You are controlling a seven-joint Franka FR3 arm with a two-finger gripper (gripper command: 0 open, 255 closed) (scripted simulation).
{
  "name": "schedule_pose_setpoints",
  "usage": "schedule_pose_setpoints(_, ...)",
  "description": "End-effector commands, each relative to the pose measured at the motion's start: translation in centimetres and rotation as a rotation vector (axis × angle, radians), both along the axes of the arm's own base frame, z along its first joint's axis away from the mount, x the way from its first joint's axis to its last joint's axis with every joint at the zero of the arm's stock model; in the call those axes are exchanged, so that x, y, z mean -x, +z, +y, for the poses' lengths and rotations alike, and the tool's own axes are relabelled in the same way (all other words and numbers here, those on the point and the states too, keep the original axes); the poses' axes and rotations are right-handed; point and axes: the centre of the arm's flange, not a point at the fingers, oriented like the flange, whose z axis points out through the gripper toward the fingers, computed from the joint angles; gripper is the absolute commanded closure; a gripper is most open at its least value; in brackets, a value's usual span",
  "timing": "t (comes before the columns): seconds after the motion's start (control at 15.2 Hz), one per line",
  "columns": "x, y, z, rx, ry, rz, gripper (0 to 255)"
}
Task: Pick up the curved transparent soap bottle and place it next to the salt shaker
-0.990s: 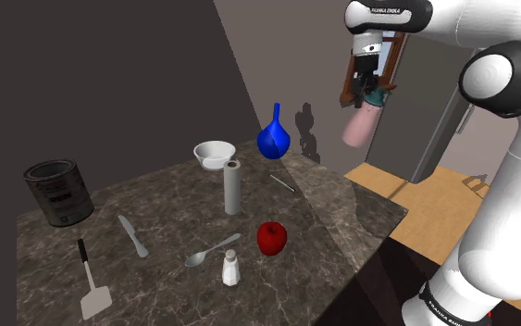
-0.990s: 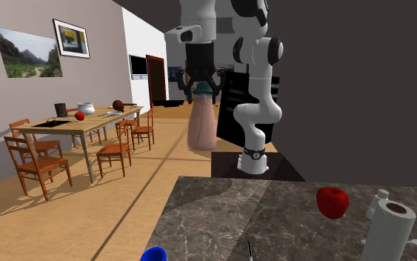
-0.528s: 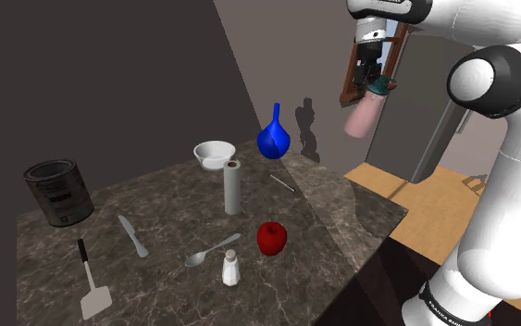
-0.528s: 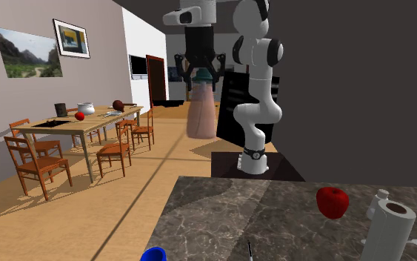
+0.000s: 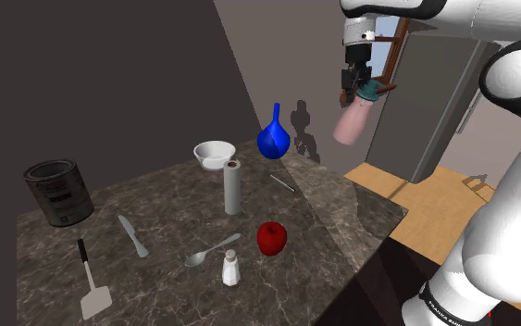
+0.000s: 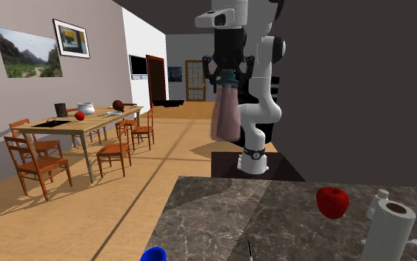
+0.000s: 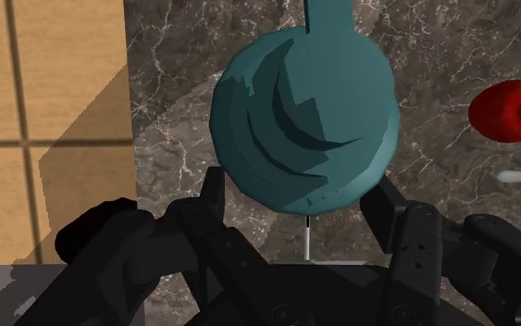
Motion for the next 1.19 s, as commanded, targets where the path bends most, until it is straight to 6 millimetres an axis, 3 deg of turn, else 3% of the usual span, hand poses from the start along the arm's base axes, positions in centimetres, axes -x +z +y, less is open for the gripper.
schedule_pose_setpoints(0.0, 0.1, -0.4, 2.8, 0.001, -0.001, 0.0, 255)
schedule_pose_setpoints(1.12, -0.5, -4.2, 24.9, 0.001, -0.001, 0.0, 255)
